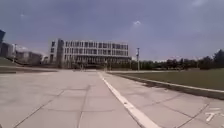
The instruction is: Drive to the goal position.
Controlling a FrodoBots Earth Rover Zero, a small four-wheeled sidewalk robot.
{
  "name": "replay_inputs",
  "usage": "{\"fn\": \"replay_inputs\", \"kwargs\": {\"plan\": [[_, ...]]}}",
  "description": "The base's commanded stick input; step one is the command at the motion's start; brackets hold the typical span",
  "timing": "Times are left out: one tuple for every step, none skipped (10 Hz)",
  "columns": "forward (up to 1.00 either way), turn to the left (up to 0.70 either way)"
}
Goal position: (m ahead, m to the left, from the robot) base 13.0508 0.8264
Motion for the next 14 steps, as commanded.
{"fn": "replay_inputs", "kwargs": {"plan": [[0.7,0.0],[0.7,0.0],[0.7,0.0],[0.7,0.0],[0.7,0.0],[0.7,0.0],[0.7,0.0],[0.7,0.0],[0.7,0.0],[0.7,0.0],[0.7,0.0],[0.7,0.0],[0.7,0.0],[0.7,-0.35]]}}
